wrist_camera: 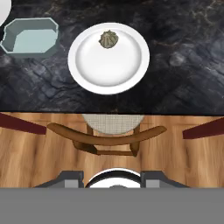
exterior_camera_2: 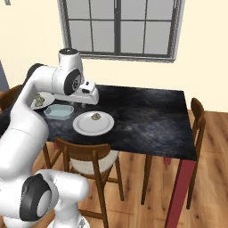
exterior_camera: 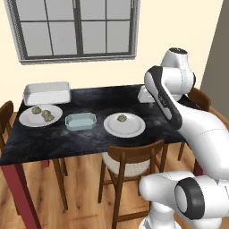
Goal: Place two dumplings into each of the tupperware containers and then place the containers in the fridge.
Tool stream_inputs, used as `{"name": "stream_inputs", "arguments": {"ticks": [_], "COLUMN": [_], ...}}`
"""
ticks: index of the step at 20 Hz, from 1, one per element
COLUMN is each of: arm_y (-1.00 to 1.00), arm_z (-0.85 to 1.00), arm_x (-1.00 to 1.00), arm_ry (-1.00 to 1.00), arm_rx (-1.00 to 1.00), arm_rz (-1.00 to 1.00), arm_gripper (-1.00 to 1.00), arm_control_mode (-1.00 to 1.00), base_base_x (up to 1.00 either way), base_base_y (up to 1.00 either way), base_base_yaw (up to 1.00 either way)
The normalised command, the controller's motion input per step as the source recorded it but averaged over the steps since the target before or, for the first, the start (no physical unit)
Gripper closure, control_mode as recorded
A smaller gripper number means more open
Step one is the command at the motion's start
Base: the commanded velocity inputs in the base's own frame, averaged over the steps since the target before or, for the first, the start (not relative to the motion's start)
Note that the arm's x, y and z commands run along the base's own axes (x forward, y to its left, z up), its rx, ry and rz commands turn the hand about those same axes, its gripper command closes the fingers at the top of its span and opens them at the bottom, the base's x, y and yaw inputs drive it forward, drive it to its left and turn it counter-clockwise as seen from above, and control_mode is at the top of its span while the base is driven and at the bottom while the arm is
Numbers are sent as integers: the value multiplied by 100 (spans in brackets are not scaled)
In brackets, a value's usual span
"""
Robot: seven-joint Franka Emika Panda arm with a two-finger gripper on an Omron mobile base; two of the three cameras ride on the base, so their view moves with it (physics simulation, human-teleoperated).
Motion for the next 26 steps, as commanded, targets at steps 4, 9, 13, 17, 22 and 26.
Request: {"name": "stream_inputs", "arguments": {"ticks": [4,9,13,17,22,26], "arm_y": [0,32,32,0,0,0], "arm_z": [0,-55,-43,-35,-52,-68], "arm_x": [0,62,100,96,78,66], "arm_ry": [10,4,9,5,7,11], "arm_rx": [0,0,0,0,0,-2], "arm_rz": [2,0,-1,-2,0,0], "arm_gripper": [-100,-100,-100,-100,-100,-100], "arm_control_mode": [-100,-100,-100,-100,-100,-100], "base_base_x": [0,0,0,0,0,0], "base_base_y": [0,0,0,0,0,0], "base_base_yaw": [0,0,0,0,0,0]}}
